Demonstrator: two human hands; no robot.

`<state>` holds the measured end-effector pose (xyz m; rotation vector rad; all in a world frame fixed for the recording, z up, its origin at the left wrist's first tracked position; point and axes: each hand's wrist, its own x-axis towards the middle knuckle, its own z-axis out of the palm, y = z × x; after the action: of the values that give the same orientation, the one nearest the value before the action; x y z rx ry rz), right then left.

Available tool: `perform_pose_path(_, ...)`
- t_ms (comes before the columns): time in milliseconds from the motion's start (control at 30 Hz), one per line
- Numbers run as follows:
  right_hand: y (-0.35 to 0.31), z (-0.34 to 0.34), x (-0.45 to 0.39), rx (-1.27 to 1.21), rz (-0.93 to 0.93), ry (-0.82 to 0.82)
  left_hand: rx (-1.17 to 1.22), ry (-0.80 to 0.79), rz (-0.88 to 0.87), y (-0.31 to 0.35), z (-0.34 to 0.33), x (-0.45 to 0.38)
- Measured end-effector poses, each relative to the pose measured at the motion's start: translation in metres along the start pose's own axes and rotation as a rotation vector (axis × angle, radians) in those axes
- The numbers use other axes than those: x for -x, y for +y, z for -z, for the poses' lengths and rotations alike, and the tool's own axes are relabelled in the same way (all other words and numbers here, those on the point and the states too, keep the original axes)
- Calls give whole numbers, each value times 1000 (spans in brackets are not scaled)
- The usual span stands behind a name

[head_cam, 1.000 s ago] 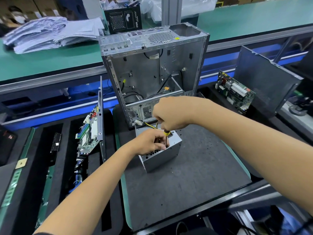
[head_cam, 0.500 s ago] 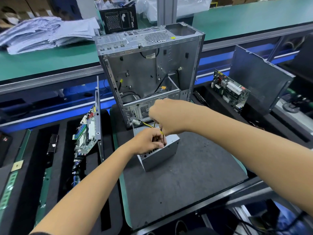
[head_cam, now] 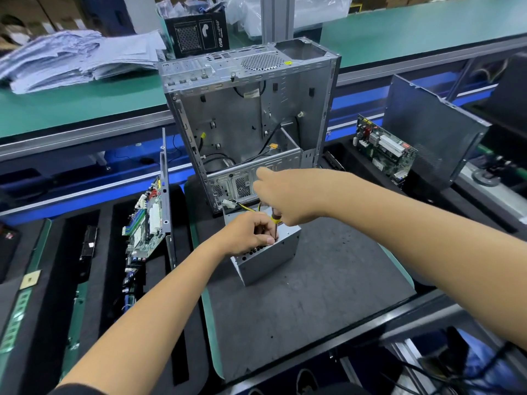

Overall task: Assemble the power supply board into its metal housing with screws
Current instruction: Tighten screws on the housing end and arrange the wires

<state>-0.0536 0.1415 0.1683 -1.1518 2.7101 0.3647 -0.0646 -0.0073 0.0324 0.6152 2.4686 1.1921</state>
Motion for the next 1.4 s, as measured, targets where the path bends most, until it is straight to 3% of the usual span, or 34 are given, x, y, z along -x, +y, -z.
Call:
perform_pose_path(167, -3, -1, -5, -1, 28, 148, -41, -29, -18, -2, 2, -2)
perform_pose_path(333, -4, -7, -8, 151, -43, 216, -33, -32, -1, -3, 2, -2)
perform_pose_path(533, 1, 4, -4, -1, -56, -25, 43, -20, -24, -2, 4, -1)
perform_pose_path(700, -4, 1, -8, -46, -32, 118, 9, -41, -11, -7, 4, -4)
perform_pose_path(867, -8, -2, -10, 64, -95, 165, 22, -39, -6, -7, 3, -5)
perform_pose_path(1000, -4, 6, -8, 26, -178, -20, 34, -38, 5, -10, 4, -6)
perform_pose_path(1100, 1, 13, -1, -4, -115, -141, 69, -17, 2, -10, 5, -5)
perform_pose_path(1233, 2, 7, -1, -31, -9, 82, 39, -50, -33, -13, 6, -6)
perform_pose_path(1400, 3, -4, -7, 35, -13, 153, 4, -56, -48, -9, 5, -7)
